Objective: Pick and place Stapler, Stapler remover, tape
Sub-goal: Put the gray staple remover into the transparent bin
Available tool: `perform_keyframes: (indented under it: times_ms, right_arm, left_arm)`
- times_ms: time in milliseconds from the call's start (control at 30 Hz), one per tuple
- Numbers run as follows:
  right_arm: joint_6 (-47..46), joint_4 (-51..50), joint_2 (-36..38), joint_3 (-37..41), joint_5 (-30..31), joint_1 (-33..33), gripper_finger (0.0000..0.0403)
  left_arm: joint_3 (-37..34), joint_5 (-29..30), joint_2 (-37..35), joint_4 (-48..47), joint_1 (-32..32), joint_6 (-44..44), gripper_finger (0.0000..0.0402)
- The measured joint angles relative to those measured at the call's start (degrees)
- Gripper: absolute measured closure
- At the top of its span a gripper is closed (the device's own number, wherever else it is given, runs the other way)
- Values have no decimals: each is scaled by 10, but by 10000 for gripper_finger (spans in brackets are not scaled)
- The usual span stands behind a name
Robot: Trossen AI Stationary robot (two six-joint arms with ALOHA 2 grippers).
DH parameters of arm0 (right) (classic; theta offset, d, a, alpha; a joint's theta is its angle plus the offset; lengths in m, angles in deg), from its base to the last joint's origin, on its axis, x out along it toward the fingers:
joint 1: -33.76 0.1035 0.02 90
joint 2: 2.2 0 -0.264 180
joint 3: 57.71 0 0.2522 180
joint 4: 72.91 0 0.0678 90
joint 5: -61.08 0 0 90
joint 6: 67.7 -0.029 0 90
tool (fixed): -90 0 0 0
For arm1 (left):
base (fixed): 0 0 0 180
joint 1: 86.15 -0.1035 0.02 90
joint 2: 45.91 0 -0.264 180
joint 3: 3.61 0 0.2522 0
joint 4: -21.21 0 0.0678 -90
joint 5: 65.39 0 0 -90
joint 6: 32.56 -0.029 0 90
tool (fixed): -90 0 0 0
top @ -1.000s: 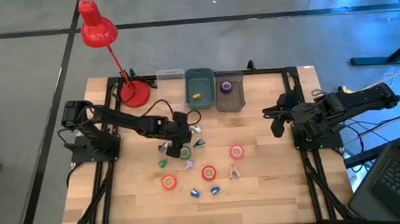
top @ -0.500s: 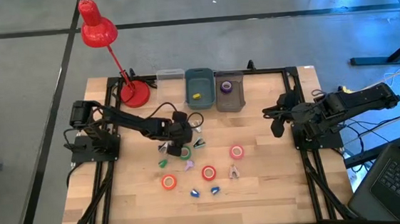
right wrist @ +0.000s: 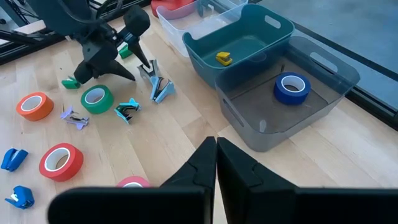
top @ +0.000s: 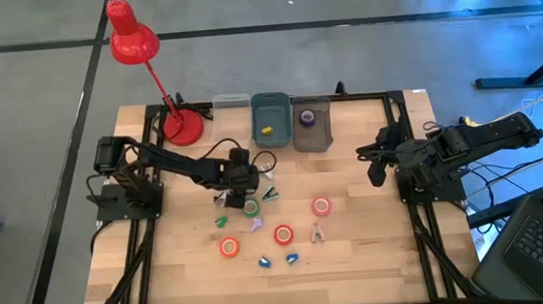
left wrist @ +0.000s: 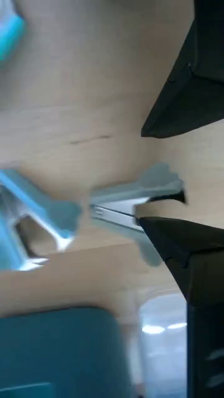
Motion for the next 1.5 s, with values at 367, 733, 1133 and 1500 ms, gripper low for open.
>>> perform_keyframes:
  times_ms: [367, 733, 1133, 1500]
  right_arm:
    - [12, 0, 0, 0, 0, 0, 386]
    - [12, 0, 0, 0, 0, 0, 386]
    - [12, 0, 0, 0, 0, 0, 386]
    - [14, 0, 0, 0, 0, 0, 386]
  left_arm:
    - [-2, -8, 1, -21, -4, 37, 205]
    - [-3, -49, 2, -14, -54, 117, 386]
    - [-2, -81, 2, 9, -63, 122, 401]
    - [3, -26, -83, -42, -44, 121, 401]
